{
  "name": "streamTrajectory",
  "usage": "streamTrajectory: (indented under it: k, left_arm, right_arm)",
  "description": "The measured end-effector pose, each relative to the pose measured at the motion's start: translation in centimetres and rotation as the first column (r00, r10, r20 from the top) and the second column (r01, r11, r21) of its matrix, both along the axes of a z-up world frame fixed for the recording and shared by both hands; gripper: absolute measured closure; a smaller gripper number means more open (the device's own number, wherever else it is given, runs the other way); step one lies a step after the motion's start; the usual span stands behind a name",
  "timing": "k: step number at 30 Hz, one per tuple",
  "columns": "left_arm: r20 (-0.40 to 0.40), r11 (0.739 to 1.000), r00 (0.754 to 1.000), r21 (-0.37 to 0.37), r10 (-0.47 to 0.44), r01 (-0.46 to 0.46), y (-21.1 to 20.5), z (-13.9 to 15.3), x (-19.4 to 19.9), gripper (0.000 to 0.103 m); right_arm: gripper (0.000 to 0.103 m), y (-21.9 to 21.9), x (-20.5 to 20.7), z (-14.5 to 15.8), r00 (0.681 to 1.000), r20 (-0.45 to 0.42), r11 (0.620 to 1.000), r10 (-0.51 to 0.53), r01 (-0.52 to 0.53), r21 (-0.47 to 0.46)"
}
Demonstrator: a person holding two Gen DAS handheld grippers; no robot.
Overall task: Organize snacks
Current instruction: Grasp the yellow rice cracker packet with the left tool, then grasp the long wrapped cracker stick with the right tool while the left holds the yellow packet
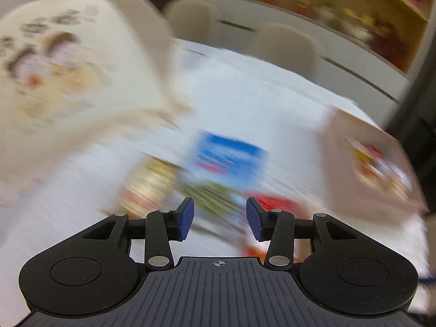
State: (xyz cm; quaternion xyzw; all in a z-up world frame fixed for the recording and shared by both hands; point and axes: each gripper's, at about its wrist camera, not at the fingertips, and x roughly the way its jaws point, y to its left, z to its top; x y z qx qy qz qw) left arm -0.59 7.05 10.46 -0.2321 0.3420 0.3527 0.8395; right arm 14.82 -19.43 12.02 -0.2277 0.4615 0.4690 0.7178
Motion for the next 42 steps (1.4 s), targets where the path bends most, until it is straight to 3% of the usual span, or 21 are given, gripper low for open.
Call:
streamTrajectory:
  k: [4,8,10,12,17,23,27,30,31,32,33,35,38,42]
  left_arm:
    - [-0.121,0.993,0.989,-0.069,0.085,-0.093,5.8,-2.3,0.1,0.056]
    - [-0.108,0.985,0.991,-0.144,0.079,-0.094,7.5,-4.5,0.2,0.053]
    - [-0.122,0.990,0.991,-0.120,0.060,-0.075,7.0,-4.9,0.4,0.056]
    - [-0.138,0.993,0.989,-0.099,0.045,-0.059,6.1,-4.7,0.2,0.062]
    - [-0.016,0.978,0.999,-0.200,0.049,-0.052,1.6,-4.2,-3.4,0.063]
    - [-0.037,0.955,0.988,-0.253,0.151,-0.155,-6.2,-3.7,-7.9,0.063]
    - [-0.011,0.925,0.984,-0.337,0.179,-0.172,-9.8,-4.2,-9.7,0.063]
    - [0.007,0.923,0.985,-0.351,0.170,-0.157,-11.4,-3.7,-10.2,0.063]
    - [0.007,0.926,0.986,-0.344,0.168,-0.156,-11.9,-3.5,-10.2,0.063]
    - [0.002,0.928,0.986,-0.338,0.168,-0.158,-12.3,-3.4,-10.2,0.063]
    - [-0.003,0.929,0.986,-0.335,0.167,-0.158,-12.7,-3.2,-10.1,0.063]
    - [-0.006,0.930,0.987,-0.335,0.158,-0.151,-13.2,-3.3,-9.5,0.063]
    - [-0.008,0.937,0.993,-0.330,0.120,-0.116,-14.2,-3.2,-8.1,0.063]
    - [-0.012,0.943,0.999,-0.328,0.051,-0.052,-15.4,-2.9,-6.0,0.063]
  right_arm:
    - [0.021,-0.6,-0.2,-0.3,1.000,-0.009,1.000,-0.003,0.003,-0.004]
    - [0.021,-0.9,0.0,-1.1,0.999,-0.031,0.999,-0.025,0.024,-0.025]
    - [0.021,-0.5,0.1,-1.3,0.999,-0.031,0.999,-0.033,0.032,-0.039]
    - [0.021,0.0,0.1,-1.3,0.999,-0.028,0.999,-0.031,0.030,-0.039]
    - [0.021,2.7,-0.8,-0.3,1.000,0.013,1.000,0.024,-0.024,-0.005]
    - [0.021,9.0,-2.8,2.7,0.988,0.086,0.989,0.126,-0.131,0.068]
    - [0.021,13.5,-3.3,2.0,0.991,0.016,0.988,0.131,-0.131,0.082]
    - [0.021,15.9,-3.1,0.0,0.996,-0.012,0.995,0.086,-0.085,0.059]
    - [0.022,16.1,-3.1,-0.6,0.997,-0.010,0.996,0.072,-0.072,0.050]
    - [0.032,16.2,-2.9,-1.2,0.998,-0.010,0.998,0.059,-0.058,0.038]
    - [0.049,15.9,-2.5,-1.6,0.998,-0.030,0.998,0.049,-0.048,0.029]
    - [0.062,14.4,-1.6,-1.9,0.989,-0.138,0.998,0.047,-0.040,0.052]
    - [0.069,11.7,-1.4,-1.7,0.982,-0.173,0.997,0.070,-0.061,0.057]
    - [0.070,7.4,-1.7,-1.4,0.981,-0.159,0.994,0.109,-0.106,0.025]
